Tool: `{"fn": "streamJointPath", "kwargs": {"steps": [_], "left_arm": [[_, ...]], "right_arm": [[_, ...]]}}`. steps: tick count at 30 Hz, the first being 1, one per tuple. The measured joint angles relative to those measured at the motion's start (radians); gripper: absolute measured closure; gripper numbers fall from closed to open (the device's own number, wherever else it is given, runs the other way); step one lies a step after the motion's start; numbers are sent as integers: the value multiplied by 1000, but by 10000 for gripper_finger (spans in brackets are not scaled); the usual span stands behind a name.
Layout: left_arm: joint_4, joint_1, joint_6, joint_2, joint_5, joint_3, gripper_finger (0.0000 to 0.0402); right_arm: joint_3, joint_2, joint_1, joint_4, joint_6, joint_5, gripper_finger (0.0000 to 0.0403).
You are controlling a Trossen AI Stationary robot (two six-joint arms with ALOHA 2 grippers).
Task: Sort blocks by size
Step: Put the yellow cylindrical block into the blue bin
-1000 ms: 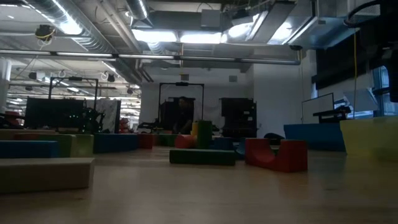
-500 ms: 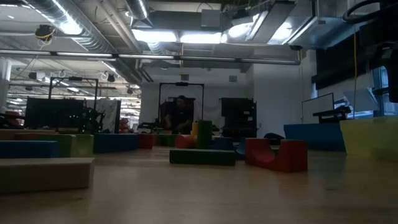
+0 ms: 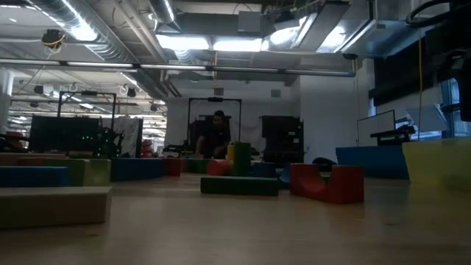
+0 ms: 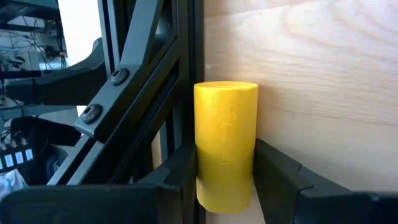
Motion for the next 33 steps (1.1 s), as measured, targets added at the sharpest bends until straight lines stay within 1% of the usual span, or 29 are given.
{"fn": "streamJointPath", "kwargs": {"steps": [7, 10, 16, 22, 25, 27, 29, 33], "left_arm": [[-4, -1, 22, -6, -16, 2, 290], [-30, -2, 21, -22, -58, 21, 290], [-20, 2, -25, -111, -313, 53, 288], [13, 31, 32, -176, -434, 56, 288], [36, 45, 81, -212, -484, 56, 285], [71, 57, 117, -239, -539, 56, 285], [113, 70, 167, -268, -614, 56, 286], [208, 104, 286, -320, -807, 56, 284]], "right_arm": [[0, 0, 0, 0, 0, -2, 216], [0, 0, 0, 0, 0, -3, 216], [0, 0, 0, 1, -6, -3, 216], [0, 0, 0, 4, -6, -2, 216], [0, 0, 0, 6, -7, -1, 216], [0, 0, 0, 18, -7, 6, 216], [0, 0, 0, 39, -13, 26, 216], [0, 0, 0, 99, -64, 76, 216]]}}
